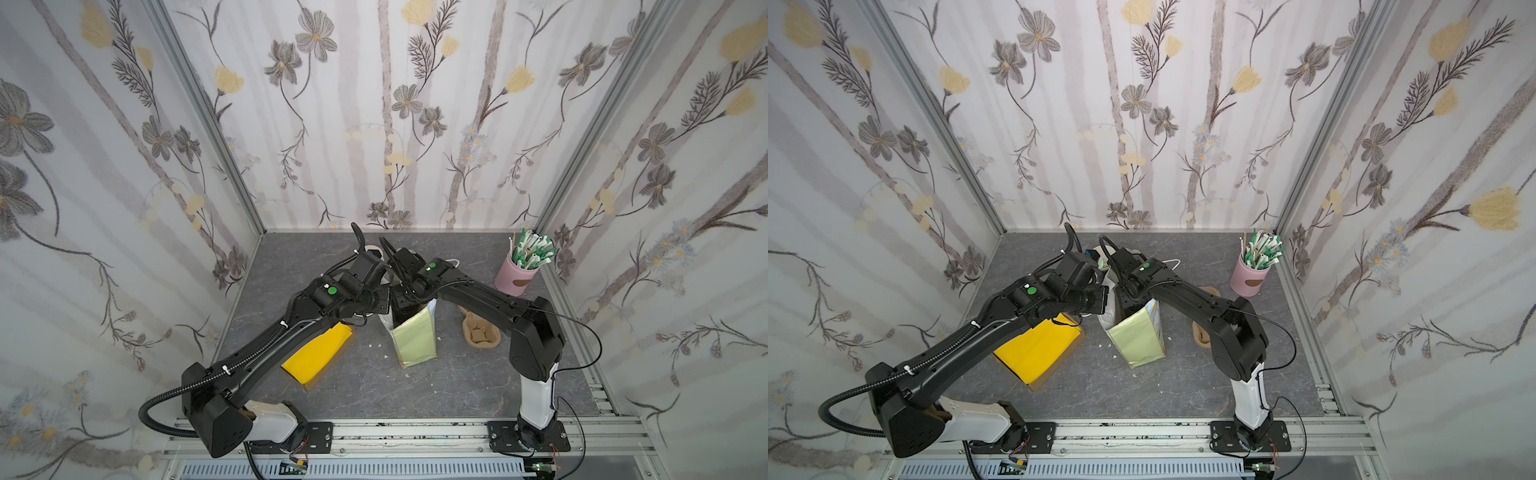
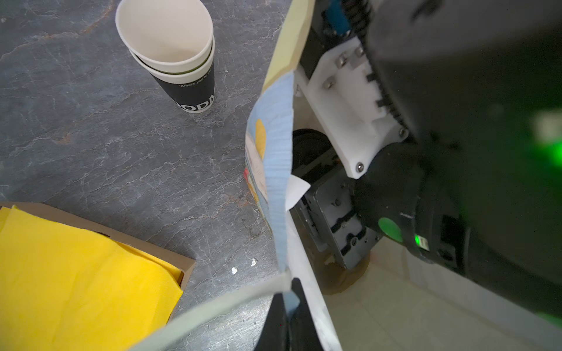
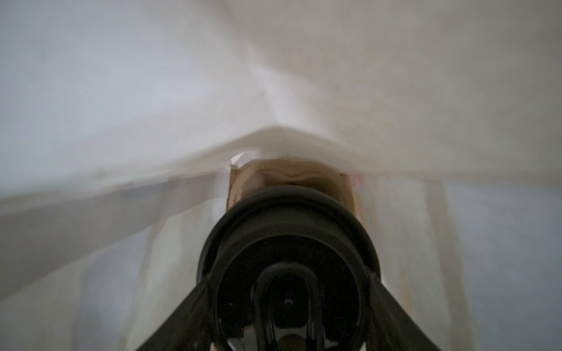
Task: Pack the takeout coffee
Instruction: 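Push the black-lidded cup down into the carrier slot while left gripper holds bag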
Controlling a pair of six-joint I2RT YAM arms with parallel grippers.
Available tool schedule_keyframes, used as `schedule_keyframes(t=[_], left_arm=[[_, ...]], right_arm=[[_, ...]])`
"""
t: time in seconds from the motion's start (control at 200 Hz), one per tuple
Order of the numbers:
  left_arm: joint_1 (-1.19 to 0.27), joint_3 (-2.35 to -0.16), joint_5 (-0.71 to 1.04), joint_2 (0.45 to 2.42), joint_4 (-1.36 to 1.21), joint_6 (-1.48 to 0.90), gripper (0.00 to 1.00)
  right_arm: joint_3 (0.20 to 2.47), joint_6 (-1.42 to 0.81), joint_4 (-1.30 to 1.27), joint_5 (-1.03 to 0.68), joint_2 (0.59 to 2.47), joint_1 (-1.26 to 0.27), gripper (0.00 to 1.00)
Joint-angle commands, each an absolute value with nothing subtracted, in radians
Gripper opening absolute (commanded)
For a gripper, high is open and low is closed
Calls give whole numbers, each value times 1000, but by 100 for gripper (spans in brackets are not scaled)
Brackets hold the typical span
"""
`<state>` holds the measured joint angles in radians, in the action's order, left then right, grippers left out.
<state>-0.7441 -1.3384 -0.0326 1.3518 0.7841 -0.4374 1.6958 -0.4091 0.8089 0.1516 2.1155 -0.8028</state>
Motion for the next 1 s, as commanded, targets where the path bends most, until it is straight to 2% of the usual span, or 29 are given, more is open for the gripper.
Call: schedule_keyframes(t=[0.0,0.12,0.235,0.58,0.994], left_arm=[[-738,-1329,-43,1327,818,-451,15],[-735,-1322,-30,1313,824,-452,30],[-736,-1329,-12,1313,826,-448,33],[-736,-1361,31,1351,834,-427,31],[-736,-1371,11,1383,850,-417,21]], right_arm=[[1689,-402,817,110,2130,-801,45],[1688,-403,824,99,2131,-801,45],[1689,-402,833,92,2125,-801,45],[1744,-398,924,75,2154,-801,46],[1822,-382,986,49,2206,-787,50]])
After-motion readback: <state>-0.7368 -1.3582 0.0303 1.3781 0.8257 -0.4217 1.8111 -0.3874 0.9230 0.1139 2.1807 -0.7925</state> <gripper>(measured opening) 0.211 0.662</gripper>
